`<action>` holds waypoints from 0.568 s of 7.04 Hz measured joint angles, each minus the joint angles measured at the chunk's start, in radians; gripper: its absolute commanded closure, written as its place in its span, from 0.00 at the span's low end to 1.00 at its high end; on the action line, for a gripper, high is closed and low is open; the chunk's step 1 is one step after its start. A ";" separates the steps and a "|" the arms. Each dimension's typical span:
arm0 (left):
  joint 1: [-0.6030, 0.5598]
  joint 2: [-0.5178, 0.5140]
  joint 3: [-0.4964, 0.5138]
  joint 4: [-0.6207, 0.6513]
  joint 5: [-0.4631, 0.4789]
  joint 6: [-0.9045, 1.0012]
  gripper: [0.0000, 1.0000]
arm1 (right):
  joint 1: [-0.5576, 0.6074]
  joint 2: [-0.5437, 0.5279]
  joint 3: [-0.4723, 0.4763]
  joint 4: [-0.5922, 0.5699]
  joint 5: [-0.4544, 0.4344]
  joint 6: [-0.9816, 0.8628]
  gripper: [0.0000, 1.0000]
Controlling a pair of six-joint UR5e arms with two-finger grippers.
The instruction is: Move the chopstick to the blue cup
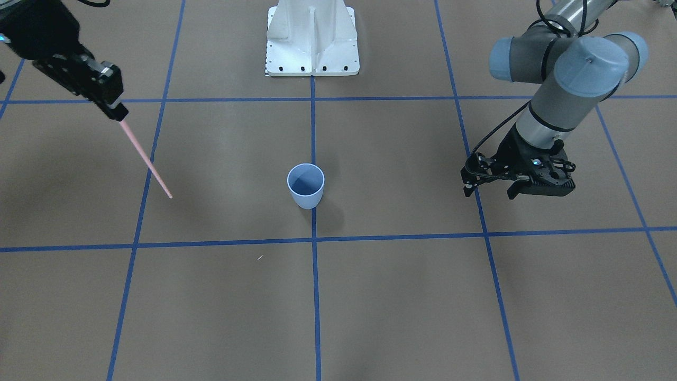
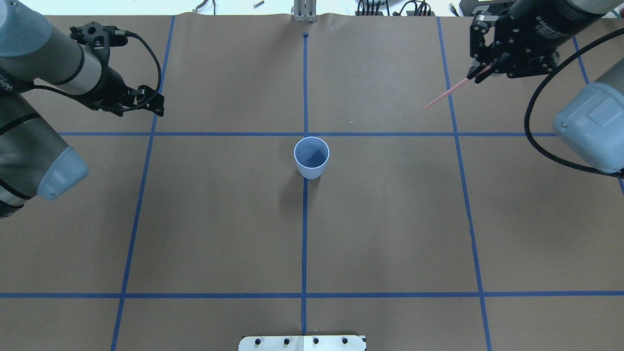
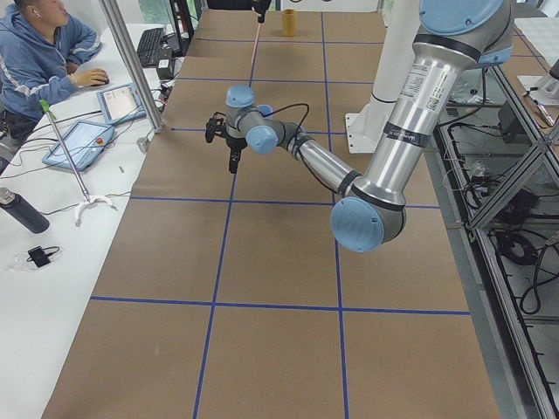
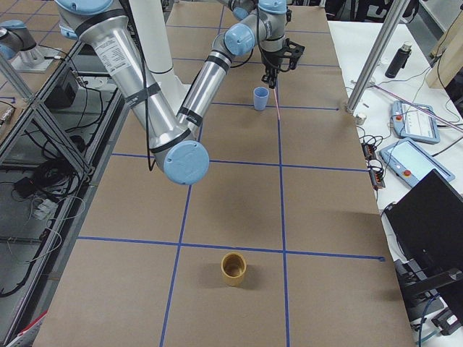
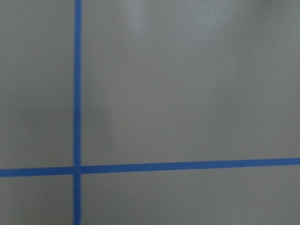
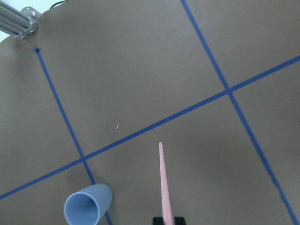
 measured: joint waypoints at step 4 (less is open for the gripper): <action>-0.012 0.016 0.004 -0.004 -0.008 0.020 0.02 | -0.152 0.139 -0.074 0.106 0.004 0.232 1.00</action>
